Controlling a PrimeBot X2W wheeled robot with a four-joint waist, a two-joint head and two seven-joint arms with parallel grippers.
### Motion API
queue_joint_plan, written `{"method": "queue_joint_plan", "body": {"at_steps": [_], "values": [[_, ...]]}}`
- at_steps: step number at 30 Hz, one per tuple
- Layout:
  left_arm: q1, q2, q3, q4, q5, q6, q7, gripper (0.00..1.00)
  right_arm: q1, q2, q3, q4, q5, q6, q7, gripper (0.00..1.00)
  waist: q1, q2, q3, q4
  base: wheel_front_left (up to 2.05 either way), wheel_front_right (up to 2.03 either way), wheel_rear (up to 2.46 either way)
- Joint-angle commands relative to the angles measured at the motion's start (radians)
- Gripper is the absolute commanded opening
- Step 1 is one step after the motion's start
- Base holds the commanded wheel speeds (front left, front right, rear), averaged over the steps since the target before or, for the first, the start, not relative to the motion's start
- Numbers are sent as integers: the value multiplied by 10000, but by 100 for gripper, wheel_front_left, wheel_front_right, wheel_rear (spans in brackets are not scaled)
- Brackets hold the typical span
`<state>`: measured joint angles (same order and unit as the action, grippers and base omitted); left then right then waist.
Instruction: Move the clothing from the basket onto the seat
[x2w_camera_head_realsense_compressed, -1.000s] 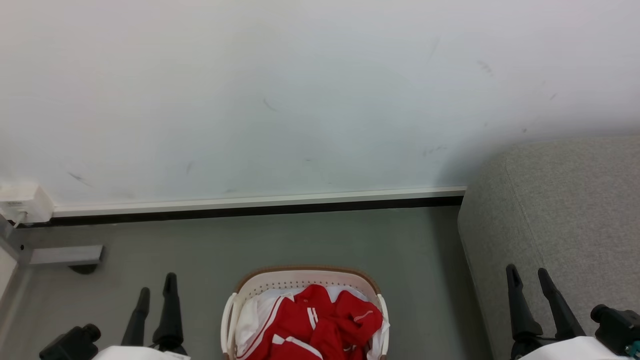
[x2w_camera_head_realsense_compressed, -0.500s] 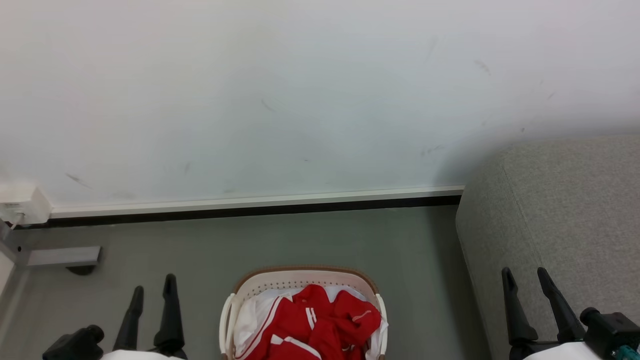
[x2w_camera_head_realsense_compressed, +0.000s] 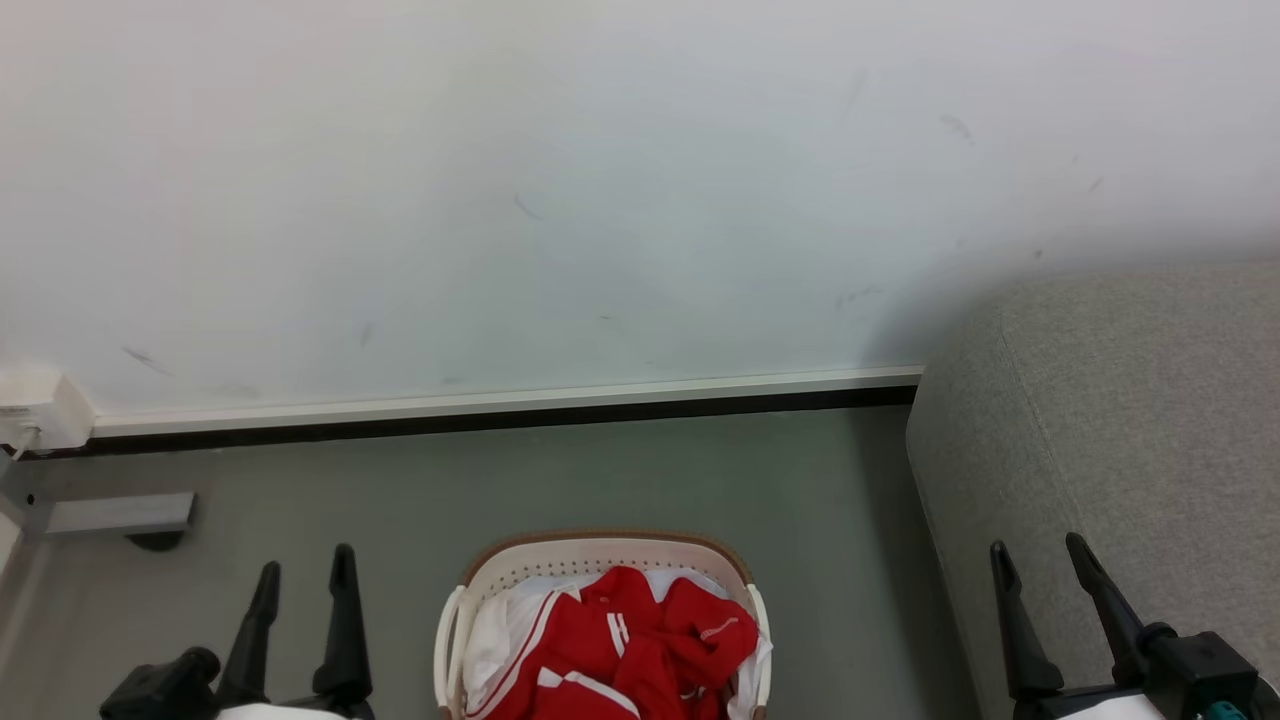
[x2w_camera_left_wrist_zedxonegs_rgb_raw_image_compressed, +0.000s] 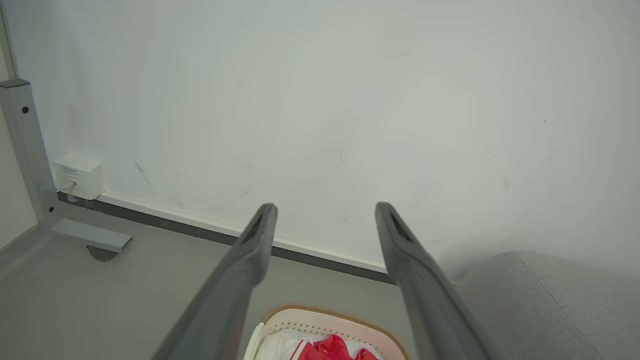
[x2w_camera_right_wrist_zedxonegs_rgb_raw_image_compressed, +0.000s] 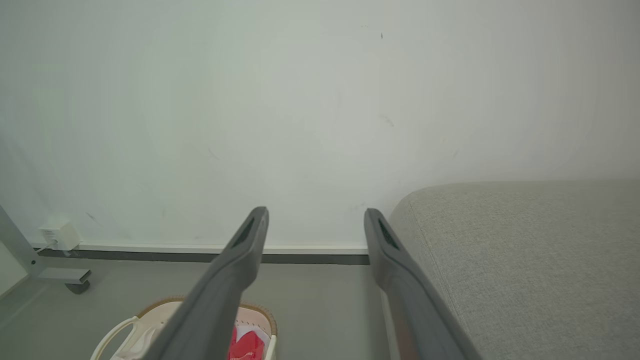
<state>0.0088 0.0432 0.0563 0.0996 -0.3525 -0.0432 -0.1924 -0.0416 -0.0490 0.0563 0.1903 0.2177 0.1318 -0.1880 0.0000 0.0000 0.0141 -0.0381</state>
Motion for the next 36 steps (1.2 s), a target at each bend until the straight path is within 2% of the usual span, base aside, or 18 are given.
{"method": "queue_joint_plan", "body": {"at_steps": [1, 20, 36], "values": [[72, 87, 21, -80, 328, -13, -57, 100, -7, -13, -2, -94, -296, -15, -109, 100, 0, 0, 1, -3, 0, 0, 0], [223, 99, 59, -111, 1931, 13, -469, 100, 91, -21, -339, 13, -803, -18, -512, 100, 0, 0, 32, -70, 0, 0, 0], [368, 104, 79, -47, 2786, 20, -734, 100, 140, -28, -245, 363, -1220, -20, -783, 100, 0, 0, 68, -156, 0, 0, 0]]}}
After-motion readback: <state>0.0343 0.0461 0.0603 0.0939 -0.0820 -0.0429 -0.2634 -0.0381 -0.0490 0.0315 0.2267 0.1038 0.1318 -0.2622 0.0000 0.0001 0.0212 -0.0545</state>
